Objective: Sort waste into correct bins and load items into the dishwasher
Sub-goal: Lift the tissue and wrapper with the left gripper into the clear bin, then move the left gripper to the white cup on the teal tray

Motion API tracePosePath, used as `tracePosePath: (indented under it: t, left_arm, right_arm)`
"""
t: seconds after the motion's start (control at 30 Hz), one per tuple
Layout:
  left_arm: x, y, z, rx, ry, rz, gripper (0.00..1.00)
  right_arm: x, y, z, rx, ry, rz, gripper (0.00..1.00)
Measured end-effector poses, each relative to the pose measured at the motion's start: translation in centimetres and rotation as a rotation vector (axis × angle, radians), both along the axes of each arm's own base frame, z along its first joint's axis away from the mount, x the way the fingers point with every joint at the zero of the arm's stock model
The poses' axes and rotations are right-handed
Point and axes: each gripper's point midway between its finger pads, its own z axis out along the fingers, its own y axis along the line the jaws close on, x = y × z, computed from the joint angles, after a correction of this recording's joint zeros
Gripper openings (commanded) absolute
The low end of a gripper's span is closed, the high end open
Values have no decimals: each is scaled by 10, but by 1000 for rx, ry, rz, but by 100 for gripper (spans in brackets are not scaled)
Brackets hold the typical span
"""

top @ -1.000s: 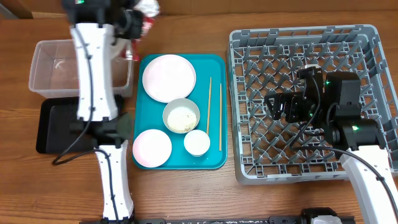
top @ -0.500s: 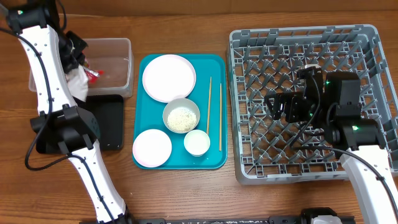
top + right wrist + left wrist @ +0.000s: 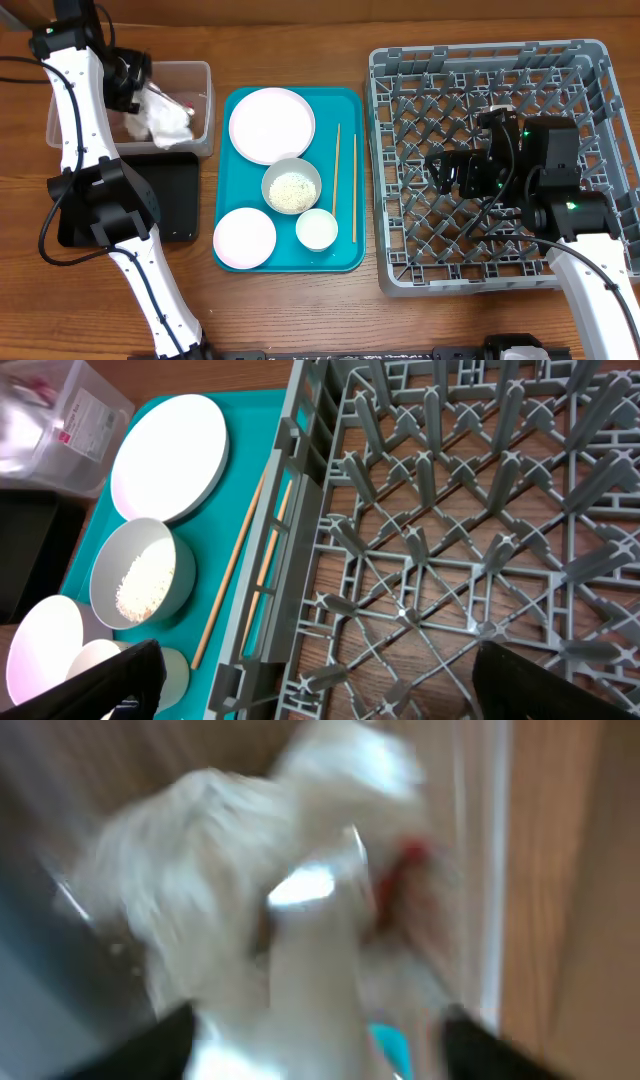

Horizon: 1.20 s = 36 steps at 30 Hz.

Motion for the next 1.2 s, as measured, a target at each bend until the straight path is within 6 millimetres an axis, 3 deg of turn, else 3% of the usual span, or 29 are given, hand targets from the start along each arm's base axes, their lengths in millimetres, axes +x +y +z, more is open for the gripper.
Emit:
tracePosePath:
  t: [0.13,0.27,0.37,0.47,0.57,0.67,0.7,0.77,0.97,1.2]
  left_arm:
    - [12,-11,8,-95,-72,-23,100]
    - [13,-14,30,-145,-125,-59,100]
    - [11,-15,64,-108,-196,-128,100]
    - [-5,-21,123,-2,-306,-287,100]
    - [-41,-37,191,147,-421,-513,100]
    - [-78,-53,228,222,-464,-655,99]
    - [-89,-61,232,231,-464,-720,99]
    - [-93,-71,229,239,-459,-801,98]
    - [-84,-163,209,297,-441,-1145,96]
    - [-100,-255,194,395,-377,-1390,95]
  right_arm:
    - [0,0,0,0,0,1,100]
    - [0,0,0,0,1,0,100]
    - [0,0,0,0,0,0,100]
    - [0,0,0,0,0,0,100]
    - [0,0,0,0,0,0,100]
    - [-1,2,1,11,1,10,100]
    - [-1,4,1,20,1,17,100]
    - [-3,8,3,40,2,35,100]
    - [-6,15,6,78,5,65,100]
    - [-8,17,5,98,26,58,100]
